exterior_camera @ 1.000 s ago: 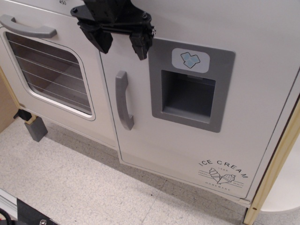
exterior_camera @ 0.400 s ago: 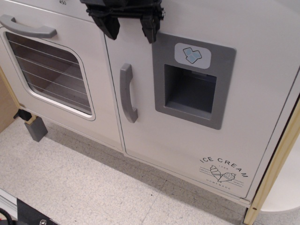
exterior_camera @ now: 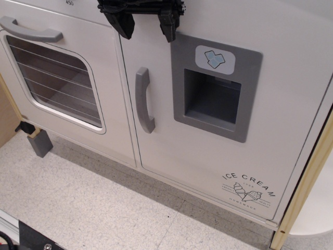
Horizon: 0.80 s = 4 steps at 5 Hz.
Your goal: Close fridge
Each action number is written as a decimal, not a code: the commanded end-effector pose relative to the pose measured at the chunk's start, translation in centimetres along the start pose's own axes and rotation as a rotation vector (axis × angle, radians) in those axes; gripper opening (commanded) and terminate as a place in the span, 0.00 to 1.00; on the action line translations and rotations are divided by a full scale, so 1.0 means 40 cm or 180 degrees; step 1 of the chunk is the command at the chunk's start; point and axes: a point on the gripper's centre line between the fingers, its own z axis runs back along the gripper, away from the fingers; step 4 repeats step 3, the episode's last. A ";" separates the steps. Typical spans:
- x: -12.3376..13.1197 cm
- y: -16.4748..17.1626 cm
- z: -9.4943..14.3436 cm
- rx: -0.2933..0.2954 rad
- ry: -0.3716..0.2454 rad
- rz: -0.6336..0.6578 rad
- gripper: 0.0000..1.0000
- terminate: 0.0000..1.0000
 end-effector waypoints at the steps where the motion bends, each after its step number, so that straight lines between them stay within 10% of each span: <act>1: -0.037 0.023 0.053 0.0137 0.0292 -0.0289 1.00 0.00; 2: -0.037 0.023 0.053 0.0137 0.0292 -0.0289 1.00 0.00; 3: -0.037 0.023 0.053 0.0137 0.0292 -0.0289 1.00 1.00; 4: -0.037 0.023 0.053 0.0137 0.0292 -0.0289 1.00 1.00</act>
